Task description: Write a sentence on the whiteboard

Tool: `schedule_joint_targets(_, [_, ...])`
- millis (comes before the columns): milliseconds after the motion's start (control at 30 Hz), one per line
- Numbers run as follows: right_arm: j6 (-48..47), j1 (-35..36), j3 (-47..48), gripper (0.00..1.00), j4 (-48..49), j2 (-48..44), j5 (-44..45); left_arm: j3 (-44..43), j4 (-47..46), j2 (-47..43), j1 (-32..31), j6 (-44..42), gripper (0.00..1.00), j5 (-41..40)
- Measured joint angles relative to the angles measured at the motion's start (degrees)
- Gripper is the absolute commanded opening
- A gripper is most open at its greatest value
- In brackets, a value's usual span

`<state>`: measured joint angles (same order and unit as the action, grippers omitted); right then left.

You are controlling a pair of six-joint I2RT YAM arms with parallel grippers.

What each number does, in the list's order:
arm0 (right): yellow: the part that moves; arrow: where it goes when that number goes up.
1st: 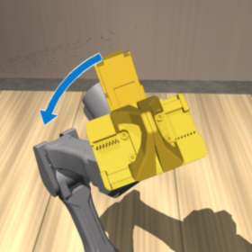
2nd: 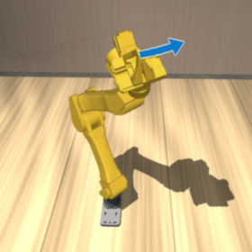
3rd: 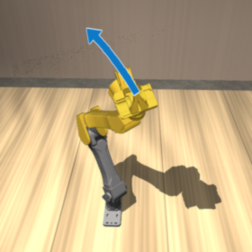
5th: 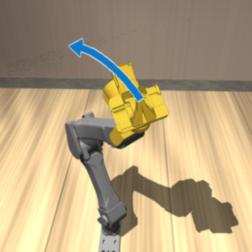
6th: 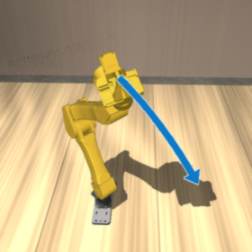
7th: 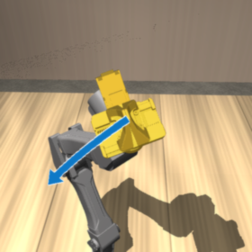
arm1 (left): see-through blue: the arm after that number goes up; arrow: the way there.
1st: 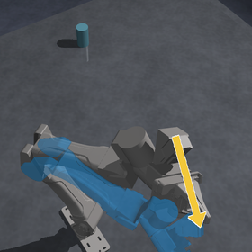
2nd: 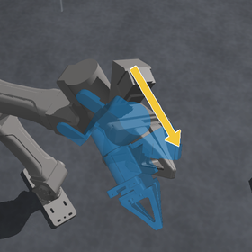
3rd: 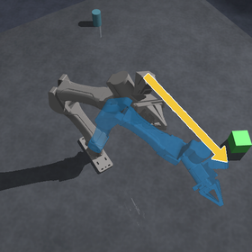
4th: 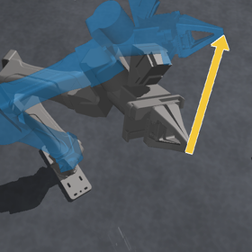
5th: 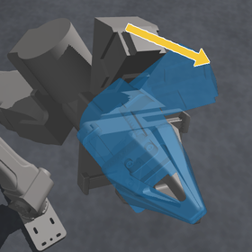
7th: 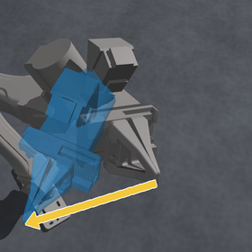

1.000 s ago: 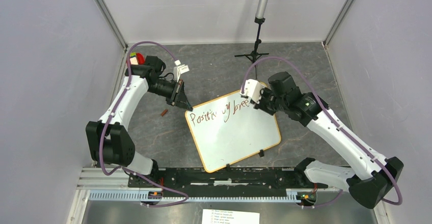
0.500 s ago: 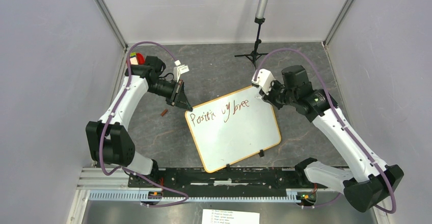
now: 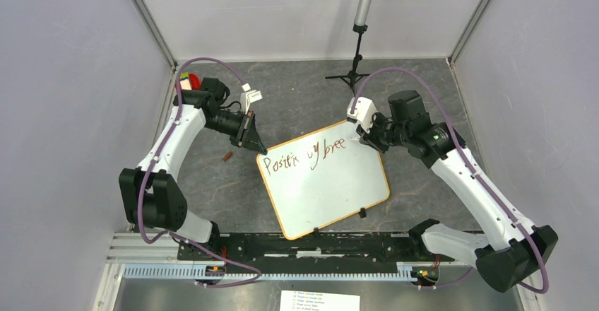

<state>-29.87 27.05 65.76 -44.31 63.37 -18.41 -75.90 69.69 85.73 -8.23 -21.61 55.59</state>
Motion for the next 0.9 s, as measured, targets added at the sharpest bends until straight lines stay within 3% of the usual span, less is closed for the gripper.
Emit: schedule_joint_targets(900, [-0.2, 0.3, 0.0, 0.00, 0.2, 2.3, 1.9, 0.0, 0.0, 0.0, 0.0, 0.0, 0.02, -0.1])
